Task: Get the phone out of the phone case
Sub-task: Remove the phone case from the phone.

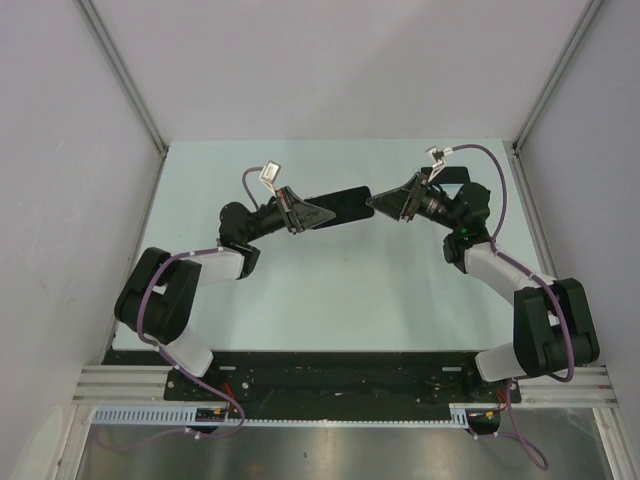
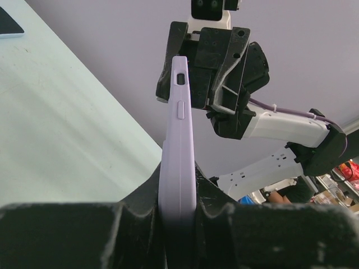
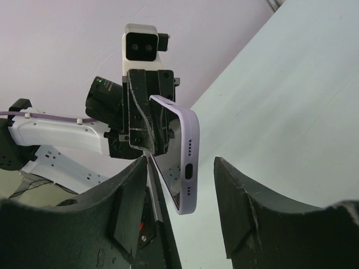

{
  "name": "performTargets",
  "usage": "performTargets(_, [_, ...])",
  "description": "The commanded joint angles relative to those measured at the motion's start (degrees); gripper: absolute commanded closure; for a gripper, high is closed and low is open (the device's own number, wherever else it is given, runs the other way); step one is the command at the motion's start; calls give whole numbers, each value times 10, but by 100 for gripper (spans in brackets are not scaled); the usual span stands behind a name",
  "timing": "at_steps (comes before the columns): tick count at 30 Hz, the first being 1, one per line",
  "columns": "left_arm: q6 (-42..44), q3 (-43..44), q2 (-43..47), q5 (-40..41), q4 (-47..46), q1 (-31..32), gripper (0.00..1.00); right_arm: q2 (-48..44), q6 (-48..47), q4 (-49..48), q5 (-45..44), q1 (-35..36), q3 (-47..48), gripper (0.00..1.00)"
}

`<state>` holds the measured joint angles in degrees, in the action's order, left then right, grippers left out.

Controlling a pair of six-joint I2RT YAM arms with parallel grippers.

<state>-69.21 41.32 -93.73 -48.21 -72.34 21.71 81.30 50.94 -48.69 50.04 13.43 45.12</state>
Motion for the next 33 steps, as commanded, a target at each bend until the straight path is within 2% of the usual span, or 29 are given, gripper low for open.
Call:
performTargets(1, [-18,13,30,2,-238,0,100,11,-27,-21,13,6,1,44])
performTargets(7, [-19,15,21,-4,-238,11,100,13,-39,-25,19,24,1,44])
performTargets(10, [-20,17,14,-7,-238,17,100,18,-37,-33,23,30,1,48])
performTargets(13, [-18,17,12,-7,-238,19,100,19,-34,-40,26,32,1,59])
performTargets(14, [-18,17,11,-8,-238,20,100,20,-34,-42,26,31,1,71])
performTargets(16, [-19,18,7,-11,-238,22,100,18,-31,-47,26,31,1,84])
performTargets(17, [-19,19,7,-13,-238,24,99,18,-32,-48,26,31,1,97])
performTargets(18, [-21,20,1,-16,-238,25,100,17,-32,-47,25,31,1,100])
performTargets(20, [-23,28,-4,-29,-238,29,99,12,-35,-41,23,29,1,100])
performTargets(23, [-29,37,-15,-39,-237,37,94,10,-51,-5,35,25,13,100])
performTargets(33, [-27,51,-27,-65,-237,62,81,9,-74,32,49,23,31,100])
